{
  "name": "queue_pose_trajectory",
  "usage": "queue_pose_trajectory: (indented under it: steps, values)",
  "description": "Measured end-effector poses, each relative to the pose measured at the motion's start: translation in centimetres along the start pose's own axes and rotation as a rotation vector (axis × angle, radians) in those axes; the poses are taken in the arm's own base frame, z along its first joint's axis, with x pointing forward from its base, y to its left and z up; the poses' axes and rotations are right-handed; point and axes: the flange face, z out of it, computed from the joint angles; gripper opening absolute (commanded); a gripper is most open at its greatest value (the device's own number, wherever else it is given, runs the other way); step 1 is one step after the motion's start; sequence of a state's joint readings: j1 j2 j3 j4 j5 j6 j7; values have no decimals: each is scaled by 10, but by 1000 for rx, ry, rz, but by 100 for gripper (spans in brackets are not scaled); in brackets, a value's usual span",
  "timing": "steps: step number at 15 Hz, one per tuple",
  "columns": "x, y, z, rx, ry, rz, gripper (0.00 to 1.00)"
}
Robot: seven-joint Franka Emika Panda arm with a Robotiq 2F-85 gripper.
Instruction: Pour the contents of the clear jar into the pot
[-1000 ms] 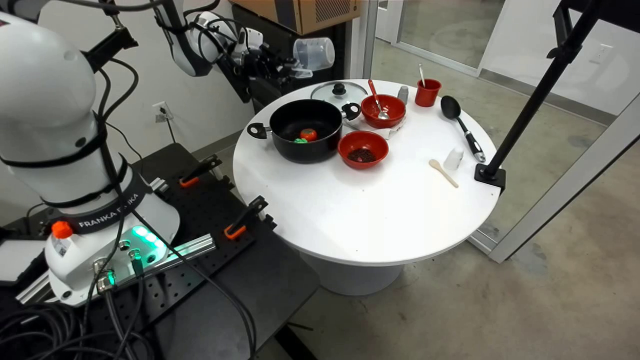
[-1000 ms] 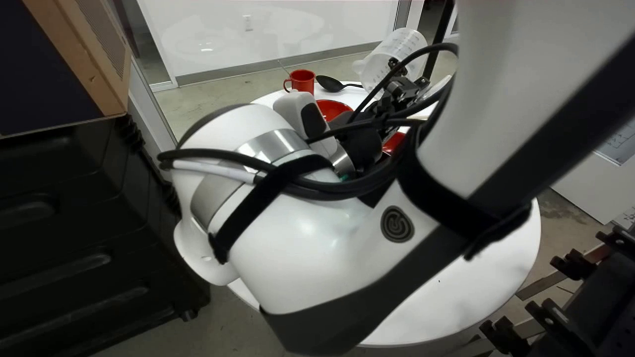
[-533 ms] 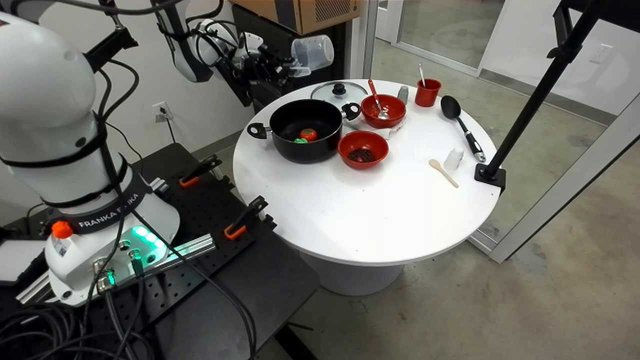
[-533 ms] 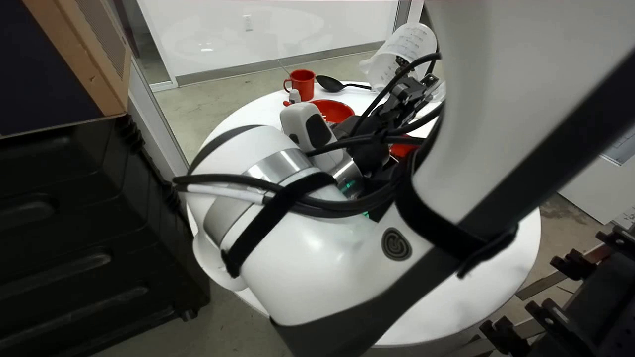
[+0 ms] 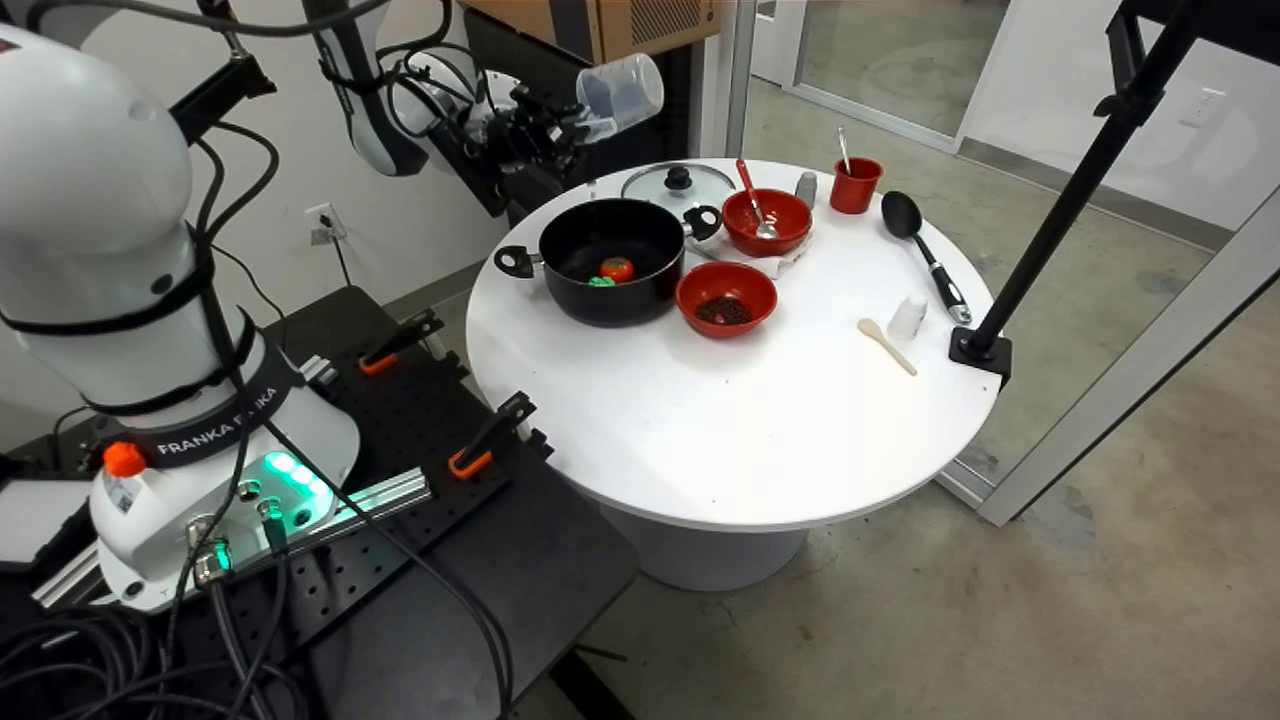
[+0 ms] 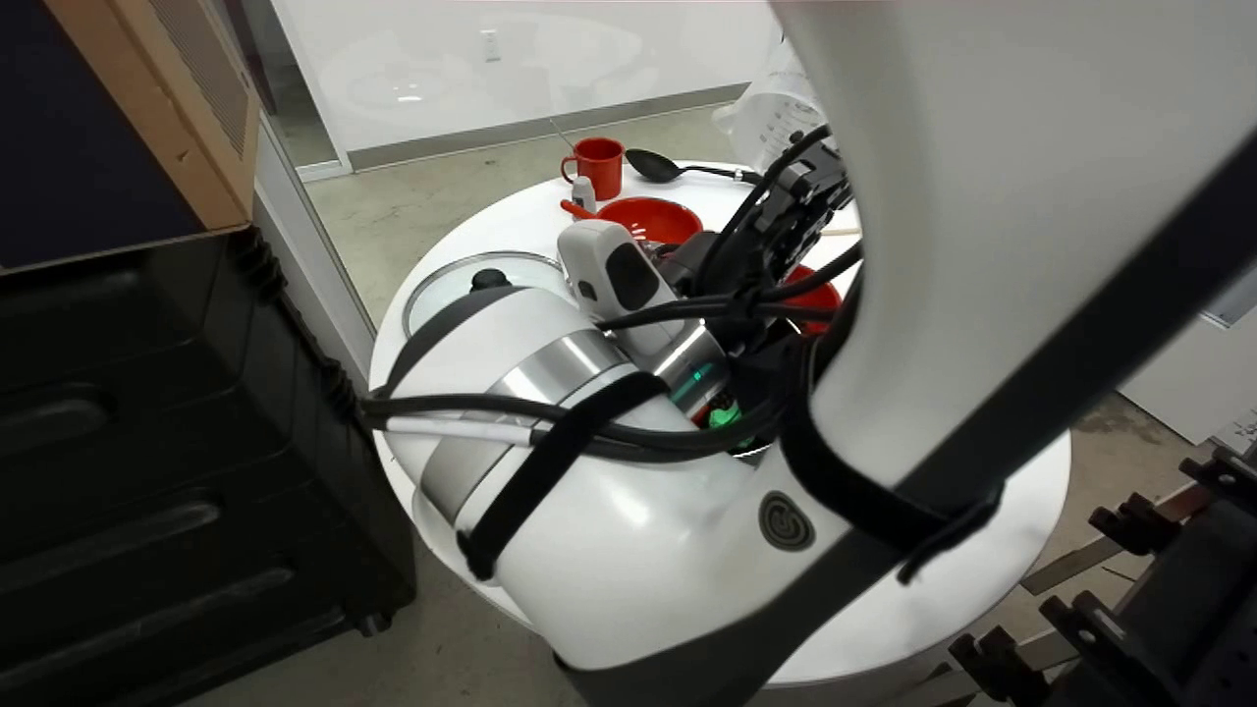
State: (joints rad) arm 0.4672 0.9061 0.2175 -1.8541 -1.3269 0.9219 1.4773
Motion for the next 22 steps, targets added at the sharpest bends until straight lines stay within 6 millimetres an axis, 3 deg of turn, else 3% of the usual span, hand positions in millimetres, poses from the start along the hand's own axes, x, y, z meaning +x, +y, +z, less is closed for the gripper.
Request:
queue_pose_trajectory:
  steps: [14,19,22]
  values:
    - [-2,-3,3,-77,10,47,7]
    - [19,-1,11,53,-62,66,7]
    - [44,10,30,187,-142,99,7]
